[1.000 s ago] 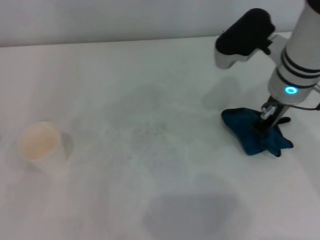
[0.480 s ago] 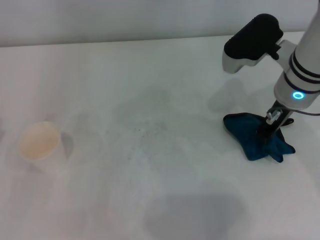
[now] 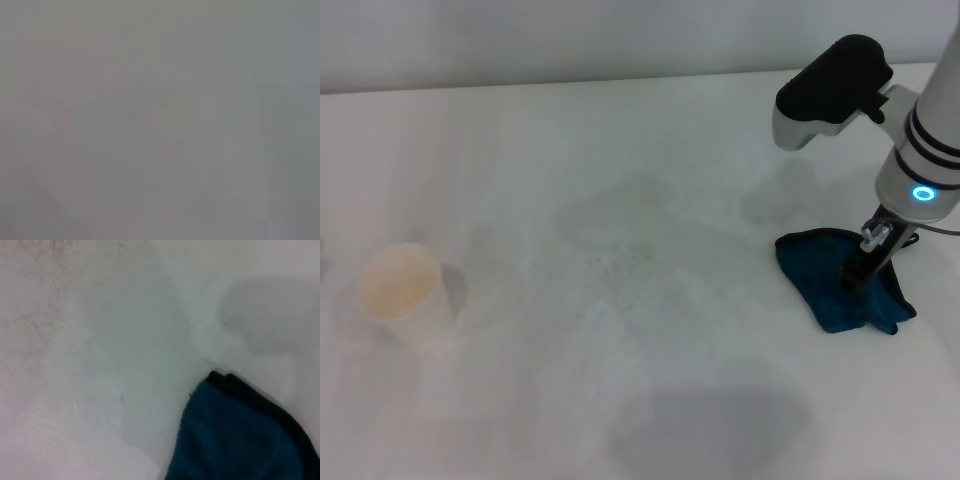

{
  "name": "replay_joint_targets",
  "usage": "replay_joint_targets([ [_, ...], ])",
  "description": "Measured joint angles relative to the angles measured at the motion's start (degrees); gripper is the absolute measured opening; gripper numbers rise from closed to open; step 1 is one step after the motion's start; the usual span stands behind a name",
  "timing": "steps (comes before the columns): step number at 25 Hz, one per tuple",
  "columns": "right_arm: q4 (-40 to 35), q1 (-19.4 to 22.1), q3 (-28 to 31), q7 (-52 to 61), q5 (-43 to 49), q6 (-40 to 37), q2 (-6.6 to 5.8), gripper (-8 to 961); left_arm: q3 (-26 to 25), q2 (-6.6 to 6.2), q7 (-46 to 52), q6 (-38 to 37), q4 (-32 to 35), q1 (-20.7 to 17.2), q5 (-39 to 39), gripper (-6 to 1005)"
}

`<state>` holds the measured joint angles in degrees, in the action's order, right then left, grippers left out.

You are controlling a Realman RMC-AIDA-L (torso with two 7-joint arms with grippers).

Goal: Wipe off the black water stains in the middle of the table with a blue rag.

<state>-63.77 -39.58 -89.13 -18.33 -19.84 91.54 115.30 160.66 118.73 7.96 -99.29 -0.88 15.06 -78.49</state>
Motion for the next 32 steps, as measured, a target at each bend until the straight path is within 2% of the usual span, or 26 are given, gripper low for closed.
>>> replay_joint_targets([
  [4, -1.2, 0.4, 1.3, -0.6, 0.0, 0.3, -0.03, 292, 0.0, -0.04, 0.0, 0.1, 0.0, 0.1, 0.0, 884],
  [12, -9.0, 3.1, 6.4, -6.8, -3.4, 2.1, 0.00, 324, 0.0, -0.08, -0.1, 0.2, 0.0, 0.4, 0.0, 884],
  [16, -10.1, 4.4, 11.9, -14.9, -8.0, 0.8, 0.04, 336, 0.0, -0.02, -0.1, 0.8, 0.0, 0.7, -0.6, 884],
  [23, -5.7, 5.8, 25.3, -30.7, -19.4, -2.7, -0.06, 358, 0.0, -0.03, -0.1, 1.0, 0.0, 1.1, -1.5, 883],
  [32, 8.9, 5.5, 46.6, -51.4, -31.5, -8.2, -1.19, 385, 0.0, -0.05, -0.1, 2.1, -0.9, 2.3, -2.3, 883],
])
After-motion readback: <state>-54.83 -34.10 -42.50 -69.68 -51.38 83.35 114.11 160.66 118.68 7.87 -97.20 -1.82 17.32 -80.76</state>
